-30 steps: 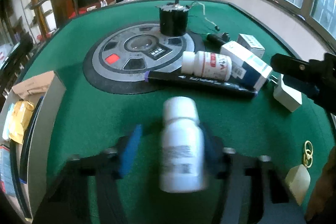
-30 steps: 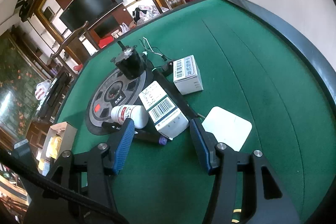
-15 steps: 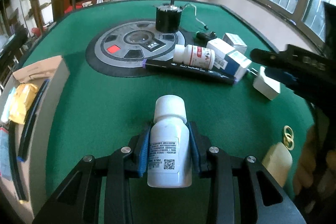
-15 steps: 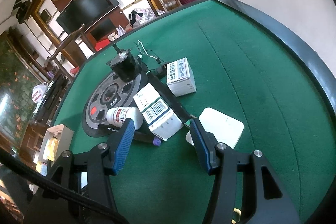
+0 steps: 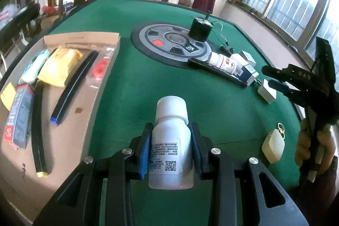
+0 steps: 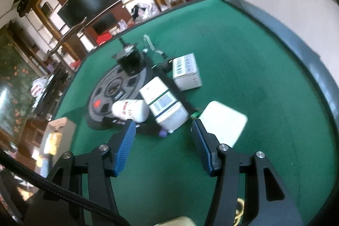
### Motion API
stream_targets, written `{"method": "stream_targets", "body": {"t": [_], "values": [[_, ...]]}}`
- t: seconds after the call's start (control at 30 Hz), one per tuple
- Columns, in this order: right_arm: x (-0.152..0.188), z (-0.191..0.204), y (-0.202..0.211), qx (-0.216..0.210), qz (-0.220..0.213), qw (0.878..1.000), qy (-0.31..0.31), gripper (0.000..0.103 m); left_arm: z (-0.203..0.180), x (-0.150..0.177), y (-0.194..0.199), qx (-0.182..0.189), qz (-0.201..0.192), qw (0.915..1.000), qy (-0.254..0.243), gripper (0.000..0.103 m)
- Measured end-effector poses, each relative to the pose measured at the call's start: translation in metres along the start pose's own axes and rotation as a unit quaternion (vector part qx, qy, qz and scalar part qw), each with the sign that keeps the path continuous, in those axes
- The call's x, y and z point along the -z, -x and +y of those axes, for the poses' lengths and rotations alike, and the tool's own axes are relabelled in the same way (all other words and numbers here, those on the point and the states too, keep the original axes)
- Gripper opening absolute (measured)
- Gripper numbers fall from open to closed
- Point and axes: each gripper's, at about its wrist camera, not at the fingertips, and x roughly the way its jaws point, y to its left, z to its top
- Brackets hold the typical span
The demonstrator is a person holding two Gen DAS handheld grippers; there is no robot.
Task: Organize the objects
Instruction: 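Grasp the black marker with purple cap using the right tool while the left tool holds the bottle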
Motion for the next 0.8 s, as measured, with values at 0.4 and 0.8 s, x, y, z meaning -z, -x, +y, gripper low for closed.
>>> {"method": "stream_targets", "body": {"t": [0.4, 0.8], "values": [[0.006, 0.088, -0.07, 0.027, 0.126, 0.979, 0.16, 0.053, 0.008, 0.007, 0.001, 0.011, 0.006, 0.9999, 0.001, 0.029], [0.012, 0.087, -0.092, 0.071, 0.148, 0.969, 0.184, 0.054, 0.009, 0.008, -0.005, 0.021, 0.017, 0.9996, 0.006, 0.029]]}}
